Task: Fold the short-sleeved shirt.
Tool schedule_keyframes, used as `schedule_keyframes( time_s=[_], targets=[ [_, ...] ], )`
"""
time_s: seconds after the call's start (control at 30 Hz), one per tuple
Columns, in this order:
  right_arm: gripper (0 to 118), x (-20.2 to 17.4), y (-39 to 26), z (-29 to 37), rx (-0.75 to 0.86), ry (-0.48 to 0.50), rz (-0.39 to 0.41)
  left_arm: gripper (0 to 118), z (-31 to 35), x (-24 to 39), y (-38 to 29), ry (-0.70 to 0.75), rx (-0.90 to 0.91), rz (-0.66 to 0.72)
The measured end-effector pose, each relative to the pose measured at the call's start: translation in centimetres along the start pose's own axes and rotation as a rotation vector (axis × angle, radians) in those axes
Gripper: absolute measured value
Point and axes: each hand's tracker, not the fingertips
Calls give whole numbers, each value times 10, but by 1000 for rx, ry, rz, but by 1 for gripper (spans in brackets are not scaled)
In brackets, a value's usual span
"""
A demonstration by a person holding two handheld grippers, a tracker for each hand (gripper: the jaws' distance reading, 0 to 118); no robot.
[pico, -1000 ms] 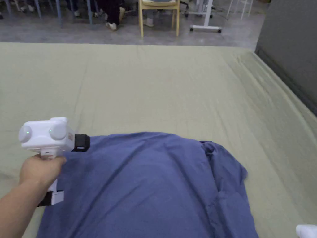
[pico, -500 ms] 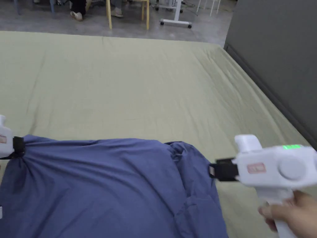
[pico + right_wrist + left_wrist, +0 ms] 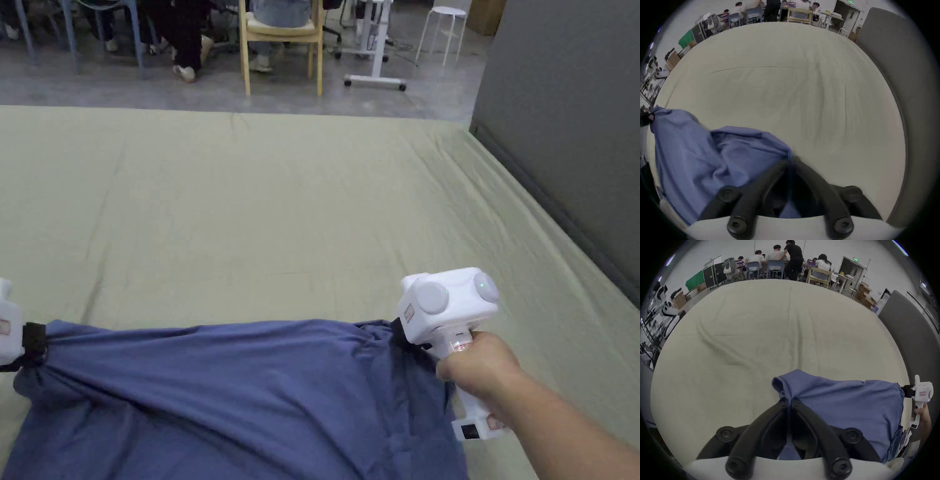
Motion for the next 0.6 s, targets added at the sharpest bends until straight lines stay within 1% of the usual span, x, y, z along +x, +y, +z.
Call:
schedule_keyframes(
  time_s=[0.03, 0.07, 0.1, 0.13, 0.17, 0.27, 0.3, 0.37, 0.43, 0.47, 0.6],
  targets=[
    [3, -3, -2, 6, 10, -41, 44, 1, -1, -1, -1, 0, -2, 5],
    [3, -9, -5, 19, 85, -68, 57, 1, 0, -2, -2, -1, -2, 17],
    [3, -8, -7, 34, 144, -53, 64, 1, 3, -3, -2, -9, 3, 36],
    [3, -3, -7, 49, 196, -25, 37, 1, 8, -6, -1, -26, 20, 60],
    [3, 2, -6, 62, 211, 17, 7, 1, 13, -7, 2, -44, 38, 81],
    [3, 23, 2, 120, 334, 3, -25, 1, 41, -8, 17, -68, 80, 95],
    [3, 29, 6, 142, 381, -26, -26, 1, 54, -7, 24, -65, 113, 82],
    [3, 42, 16, 185, 428, -10, -35, 1, 83, -4, 40, -80, 155, 68],
    [3, 46, 26, 235, 505, -70, -4, 1, 119, -2, 61, -69, 223, 61],
    [3, 44, 27, 259, 534, -74, 14, 1, 137, -3, 70, -80, 271, 58],
    [3, 49, 49, 347, 661, -176, 46, 1, 223, -9, 113, -66, 456, 50]
  ],
)
